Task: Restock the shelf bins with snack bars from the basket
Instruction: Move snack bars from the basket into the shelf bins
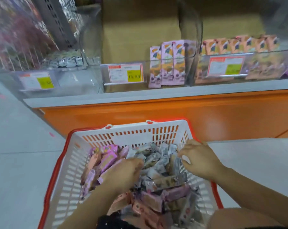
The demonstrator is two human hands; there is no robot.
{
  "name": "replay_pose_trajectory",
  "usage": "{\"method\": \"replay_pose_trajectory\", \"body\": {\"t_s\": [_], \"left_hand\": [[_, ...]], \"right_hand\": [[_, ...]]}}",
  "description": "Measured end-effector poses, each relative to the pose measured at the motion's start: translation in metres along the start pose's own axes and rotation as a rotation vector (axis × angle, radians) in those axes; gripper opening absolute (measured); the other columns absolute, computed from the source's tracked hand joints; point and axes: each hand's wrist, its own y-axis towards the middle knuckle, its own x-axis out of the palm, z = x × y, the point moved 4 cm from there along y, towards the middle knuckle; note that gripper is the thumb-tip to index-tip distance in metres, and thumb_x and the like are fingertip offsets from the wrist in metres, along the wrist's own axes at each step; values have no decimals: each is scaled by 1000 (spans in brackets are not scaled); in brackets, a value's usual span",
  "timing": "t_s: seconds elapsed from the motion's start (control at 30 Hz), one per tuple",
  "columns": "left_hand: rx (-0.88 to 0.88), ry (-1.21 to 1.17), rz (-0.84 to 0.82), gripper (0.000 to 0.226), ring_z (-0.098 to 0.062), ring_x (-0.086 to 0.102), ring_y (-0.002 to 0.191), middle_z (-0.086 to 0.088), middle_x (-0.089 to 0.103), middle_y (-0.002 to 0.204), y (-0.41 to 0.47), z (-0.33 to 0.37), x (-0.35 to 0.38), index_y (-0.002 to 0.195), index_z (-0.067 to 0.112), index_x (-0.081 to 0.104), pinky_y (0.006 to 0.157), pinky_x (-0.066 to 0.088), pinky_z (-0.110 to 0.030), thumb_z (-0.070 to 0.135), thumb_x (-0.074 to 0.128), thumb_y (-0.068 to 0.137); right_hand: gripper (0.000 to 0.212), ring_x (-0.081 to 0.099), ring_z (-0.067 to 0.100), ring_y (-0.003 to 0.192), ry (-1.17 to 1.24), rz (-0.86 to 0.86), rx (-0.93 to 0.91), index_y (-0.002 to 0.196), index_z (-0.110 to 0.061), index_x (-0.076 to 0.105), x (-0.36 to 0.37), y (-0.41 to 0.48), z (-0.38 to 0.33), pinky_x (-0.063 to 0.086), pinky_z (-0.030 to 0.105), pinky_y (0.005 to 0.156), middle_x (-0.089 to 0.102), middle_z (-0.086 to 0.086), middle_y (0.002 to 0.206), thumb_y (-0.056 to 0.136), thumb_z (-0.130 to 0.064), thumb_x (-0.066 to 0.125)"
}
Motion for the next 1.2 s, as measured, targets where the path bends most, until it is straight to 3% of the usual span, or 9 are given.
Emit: {"method": "replay_pose_trajectory", "body": {"t_s": [0.07, 0.2, 0.33, 0.5, 0.67, 0.87, 0.97, 1.1, 1.2], "left_hand": [[66, -58, -24, 17, -10, 55, 104, 11, 55, 117, 1, 5, 15, 112, 28, 58, 81, 42, -14, 26, 48, 98], [162, 76, -141, 41, -13, 46, 112, 9, 44, 126, 6, 21, 39, 128, 37, 52, 98, 42, -34, 45, 60, 88], [129, 231, -108, 47, -17, 39, 117, 5, 38, 127, 14, 29, 45, 132, 37, 48, 103, 33, -34, 45, 58, 87], [181, 106, 0, 36, -12, 51, 107, 12, 45, 125, 8, 28, 10, 124, 34, 54, 93, 41, -27, 38, 58, 88], [153, -161, 85, 38, -4, 52, 107, 13, 52, 120, -18, 15, -61, 124, 30, 57, 96, 40, -25, 30, 66, 87], [129, -590, 193, 31, -6, 61, 75, 14, 65, 96, -76, 7, -140, 108, 31, 64, 67, 48, -21, 21, 75, 81], [91, -767, 414, 43, -9, 66, 94, 10, 62, 109, -104, 4, -173, 116, 39, 54, 78, 52, -21, 28, 72, 79], [-3, -1139, 923, 52, -17, 67, 90, -2, 60, 98, -131, -1, -188, 112, 37, 48, 81, 55, -34, 35, 80, 71], [-4, -1310, 1084, 44, -24, 66, 99, -5, 64, 105, -142, 5, -187, 109, 26, 46, 82, 55, -37, 27, 75, 77]], "right_hand": [[30, 34, 9, 127, -22, 15, 5, 121, -37, 59, 3, -1, 2, 29, 33, 101, 58, -18, 122, 95, -37, 43], [29, 38, 8, 123, -28, 50, -11, 116, -38, 60, 4, 0, 2, 32, 33, 97, 60, -19, 118, 92, -40, 45], [28, 41, 9, 119, -17, 53, -7, 115, -38, 61, 5, -1, 3, 32, 33, 97, 62, -19, 115, 91, -40, 46], [26, 43, 6, 122, 56, -1, 20, 116, -38, 62, -10, 1, -8, 2, 49, 116, 60, -19, 120, 94, -40, 48], [39, 53, 3, 109, 450, -161, -120, 116, -33, 58, -60, 4, -58, 41, 30, 99, 57, -18, 116, 80, -45, 70], [32, 55, 7, 98, 492, -77, -243, 97, -37, 48, -123, 4, -122, 46, 36, 90, 52, -18, 105, 80, -29, 73], [27, 57, 7, 96, 550, 55, -242, 94, -33, 50, -158, 6, -152, 48, 36, 87, 56, -11, 106, 81, -28, 73], [29, 63, 13, 79, 683, 261, -210, 83, -25, 52, -190, 9, -193, 51, 37, 69, 66, -4, 87, 73, -31, 79], [32, 59, 13, 63, 785, 416, -180, 75, -21, 51, -195, 13, -223, 46, 32, 60, 63, -3, 68, 69, -27, 82]]}}
